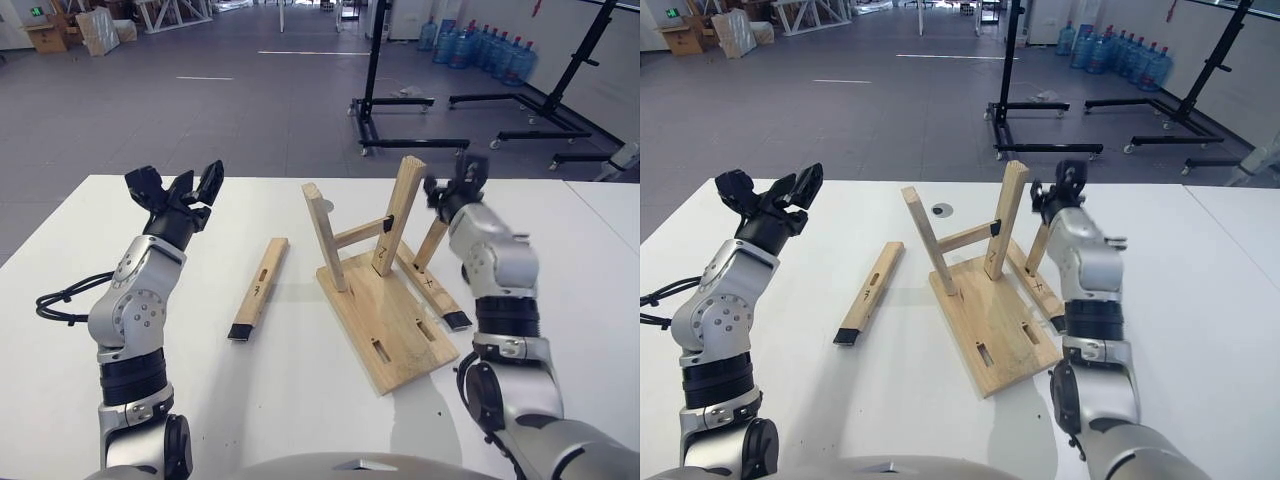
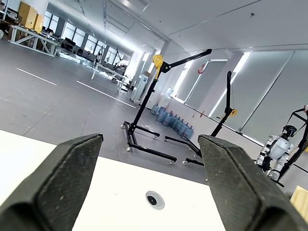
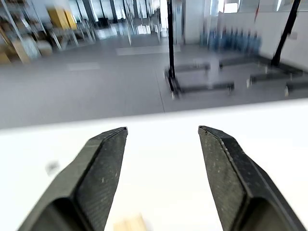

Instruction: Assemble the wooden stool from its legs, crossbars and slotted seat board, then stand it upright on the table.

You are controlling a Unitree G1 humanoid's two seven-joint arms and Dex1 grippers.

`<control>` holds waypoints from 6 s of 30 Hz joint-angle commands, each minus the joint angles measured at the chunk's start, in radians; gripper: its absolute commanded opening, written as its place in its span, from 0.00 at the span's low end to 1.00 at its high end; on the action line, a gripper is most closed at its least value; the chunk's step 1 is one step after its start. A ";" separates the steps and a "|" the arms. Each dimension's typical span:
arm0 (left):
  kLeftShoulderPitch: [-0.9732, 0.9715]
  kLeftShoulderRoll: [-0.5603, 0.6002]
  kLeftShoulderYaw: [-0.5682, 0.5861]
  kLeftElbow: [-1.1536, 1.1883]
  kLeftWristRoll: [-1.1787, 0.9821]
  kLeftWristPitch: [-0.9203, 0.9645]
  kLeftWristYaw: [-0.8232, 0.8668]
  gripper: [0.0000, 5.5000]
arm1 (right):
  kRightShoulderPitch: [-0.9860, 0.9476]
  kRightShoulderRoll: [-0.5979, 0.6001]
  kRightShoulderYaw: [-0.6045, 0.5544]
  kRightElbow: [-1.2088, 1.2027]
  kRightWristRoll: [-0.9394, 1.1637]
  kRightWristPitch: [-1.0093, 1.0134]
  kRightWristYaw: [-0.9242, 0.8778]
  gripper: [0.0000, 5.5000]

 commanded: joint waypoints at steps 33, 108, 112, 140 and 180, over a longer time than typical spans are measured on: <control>0.550 0.070 -0.154 -0.352 0.161 0.158 0.021 0.86 | 0.458 -0.412 0.047 -0.323 0.185 0.237 0.709 0.75; 0.021 0.239 -0.237 -0.226 -1.122 0.175 -0.057 0.86 | 0.342 -0.367 0.049 -0.715 1.263 0.473 0.711 0.37; 0.024 0.248 -0.225 -0.221 -1.128 0.174 -0.059 0.86 | 0.351 -0.372 0.051 -0.714 1.266 0.463 0.712 0.37; 0.043 0.261 -0.224 -0.210 -1.115 0.179 -0.054 0.39 | 0.349 -0.363 0.078 -0.700 1.246 0.440 0.685 0.37; 0.177 0.291 -0.206 -0.264 -0.453 0.114 -0.388 0.38 | 0.490 -0.769 0.396 -0.073 -0.128 -0.288 1.107 0.98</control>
